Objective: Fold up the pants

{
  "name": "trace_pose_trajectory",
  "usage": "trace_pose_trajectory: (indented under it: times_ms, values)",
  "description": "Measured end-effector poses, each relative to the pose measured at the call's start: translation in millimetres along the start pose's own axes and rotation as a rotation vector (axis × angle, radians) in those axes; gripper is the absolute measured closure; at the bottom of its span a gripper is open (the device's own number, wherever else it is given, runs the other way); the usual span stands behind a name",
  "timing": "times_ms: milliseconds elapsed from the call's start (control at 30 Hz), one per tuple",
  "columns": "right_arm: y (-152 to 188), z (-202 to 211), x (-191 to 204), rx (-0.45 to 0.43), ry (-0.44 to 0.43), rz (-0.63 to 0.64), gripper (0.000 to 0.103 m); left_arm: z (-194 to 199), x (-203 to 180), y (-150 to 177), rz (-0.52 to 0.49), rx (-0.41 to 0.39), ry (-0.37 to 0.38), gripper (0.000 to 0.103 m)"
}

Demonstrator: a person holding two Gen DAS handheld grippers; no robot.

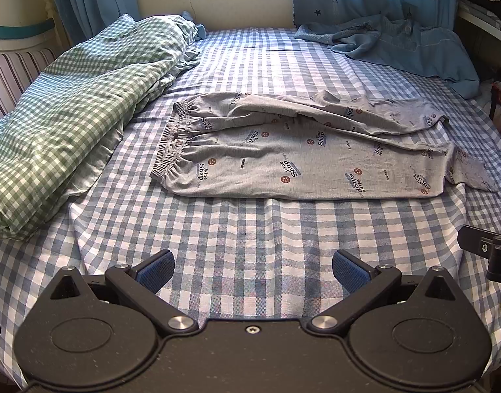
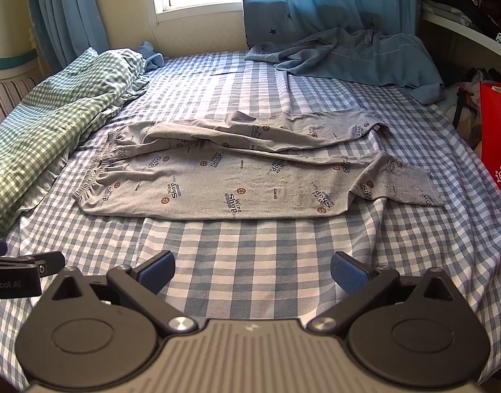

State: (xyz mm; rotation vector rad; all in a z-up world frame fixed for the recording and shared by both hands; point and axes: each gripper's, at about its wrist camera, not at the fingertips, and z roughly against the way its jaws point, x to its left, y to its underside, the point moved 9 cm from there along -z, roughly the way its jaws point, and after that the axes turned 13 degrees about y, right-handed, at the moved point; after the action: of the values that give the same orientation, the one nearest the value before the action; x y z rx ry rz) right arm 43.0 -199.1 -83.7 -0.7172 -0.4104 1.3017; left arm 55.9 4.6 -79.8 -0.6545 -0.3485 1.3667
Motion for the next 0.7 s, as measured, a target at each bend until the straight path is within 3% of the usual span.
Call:
trace_pose_trajectory:
  times_ms: [700]
  values:
    - [9.1,-4.3,2.0,0.05,0.034,-0.032,0.0,-16.6,10.1,5.8,-0.028,0.07,0.025,0.001]
